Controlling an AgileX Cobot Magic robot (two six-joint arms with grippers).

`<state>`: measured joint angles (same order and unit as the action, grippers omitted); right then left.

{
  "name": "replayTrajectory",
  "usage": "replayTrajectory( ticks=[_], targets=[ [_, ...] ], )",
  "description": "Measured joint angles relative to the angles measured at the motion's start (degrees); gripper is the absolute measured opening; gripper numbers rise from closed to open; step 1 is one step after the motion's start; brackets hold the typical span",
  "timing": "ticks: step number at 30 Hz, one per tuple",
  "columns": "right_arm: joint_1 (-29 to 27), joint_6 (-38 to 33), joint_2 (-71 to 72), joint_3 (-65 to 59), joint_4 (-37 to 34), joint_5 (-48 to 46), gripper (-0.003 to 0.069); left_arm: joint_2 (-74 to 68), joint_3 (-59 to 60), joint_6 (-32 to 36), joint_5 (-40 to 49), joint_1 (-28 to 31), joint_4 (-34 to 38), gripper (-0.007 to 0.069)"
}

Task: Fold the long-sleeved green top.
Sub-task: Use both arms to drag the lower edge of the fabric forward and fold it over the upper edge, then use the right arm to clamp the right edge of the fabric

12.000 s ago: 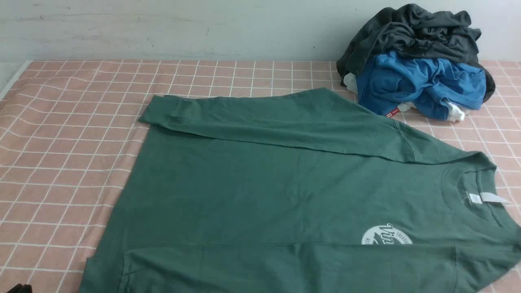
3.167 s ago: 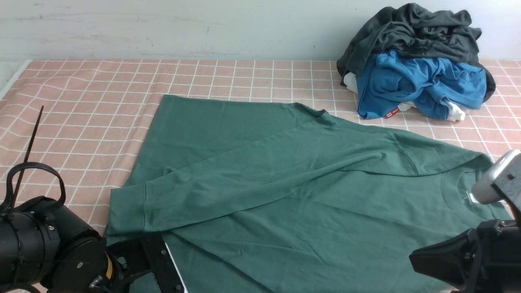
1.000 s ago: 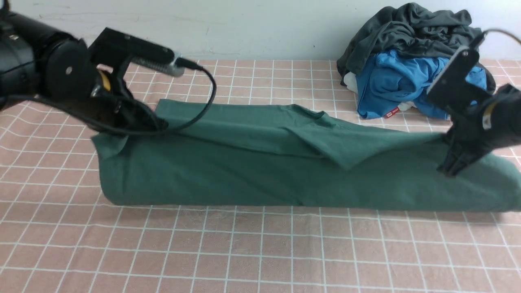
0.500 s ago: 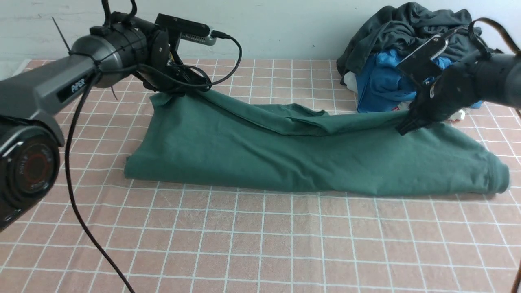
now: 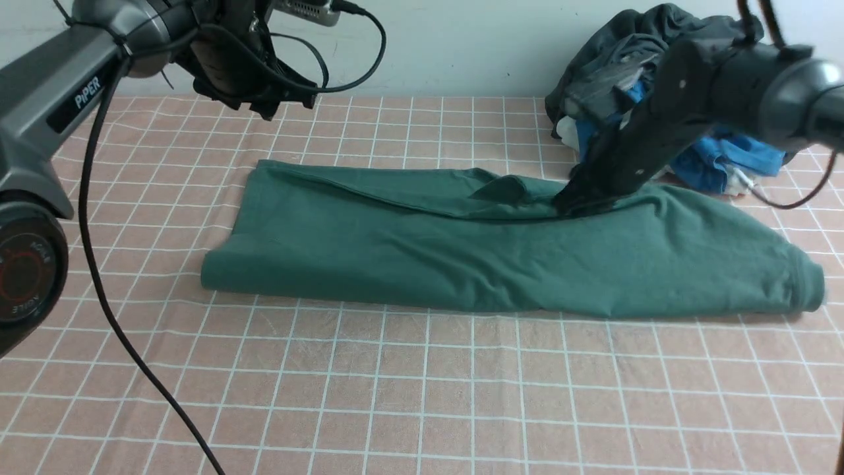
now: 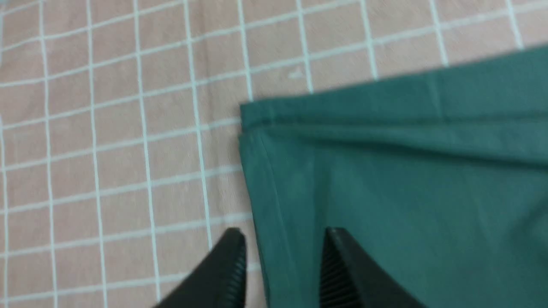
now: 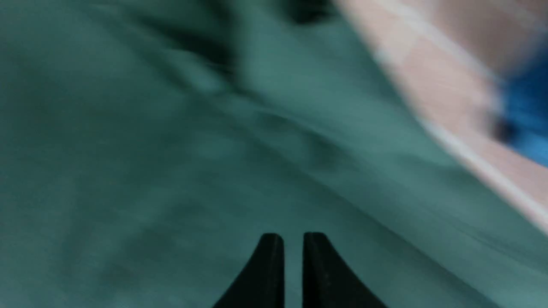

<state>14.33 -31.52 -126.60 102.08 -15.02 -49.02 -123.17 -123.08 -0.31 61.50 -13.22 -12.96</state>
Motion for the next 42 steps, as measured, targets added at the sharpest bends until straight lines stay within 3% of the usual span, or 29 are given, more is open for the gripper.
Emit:
replayTrajectory(
  ticks=[2, 4, 6, 12, 16, 19, 25, 26, 29, 31, 36, 38, 42],
  targets=[
    [0.2, -5.4, -2.2, 0.0, -4.2, 1.5, 0.0014, 1.1, 0.0, 0.9, 1.8, -0.2, 1.3, 0.0172],
    [0.2, -15.5, -5.6, 0.1, -11.1, 7.3, -0.0008, 4.7, 0.0, 3.2, 5.5, -1.0, 4.7, 0.0087],
    [0.2, -19.7, -7.0, 0.2, -15.5, 17.4, -0.0011, 8.6, 0.5, 4.9, 6.7, -1.6, 7.2, 0.0045],
    [-1.3, -20.8, -9.9, 1.1, -31.8, 39.1, -0.0004, 24.1, 11.8, 6.9, 5.2, -3.7, 10.9, 0.0006],
    [-4.5, -20.8, -7.9, 2.8, -34.6, 35.1, 0.0031, 35.2, 27.9, 5.6, 1.5, -3.3, 8.0, 0.0006],
    [-8.2, -17.6, -3.3, 2.8, -31.3, 22.0, 0.0067, 45.6, 42.5, 0.3, -0.3, -1.2, 2.5, 0.0006],
    [-15.4, 1.5, 7.7, 3.4, -11.9, 0.8, 0.0098, 61.7, 66.3, -8.9, -3.0, 2.4, -2.1, 0.0006],
    [-17.8, 10.0, 9.2, 3.5, -2.9, -5.4, 0.0123, 64.7, 73.4, -9.7, -5.9, 2.7, -2.1, 0.0006],
    [-20.2, 17.4, 9.1, 3.2, 4.4, -11.7, 0.0176, 66.9, 79.7, -10.2, -10.0, 2.7, -1.9, 0.0006],
    [-22.5, 22.4, 7.8, 1.7, 10.0, -16.5, 0.0261, 67.3, 84.7, -10.3, -13.9, 2.7, -1.4, 0.0006],
    [-25.9, 27.8, 5.3, -2.4, 13.4, -17.3, 0.0472, 66.3, 87.4, -10.4, -20.2, 2.7, -1.2, 0.0006],
    [-26.7, 28.2, 3.9, -3.5, 12.6, -17.2, 0.0517, 66.0, 87.4, -10.4, -22.0, 2.7, -1.1, 0.0006],
    [-27.1, 28.1, 0.2, -4.6, 8.5, -16.8, 0.05, 66.0, 87.4, -10.4, -23.3, 2.7, -0.5, 0.0006]
  ],
)
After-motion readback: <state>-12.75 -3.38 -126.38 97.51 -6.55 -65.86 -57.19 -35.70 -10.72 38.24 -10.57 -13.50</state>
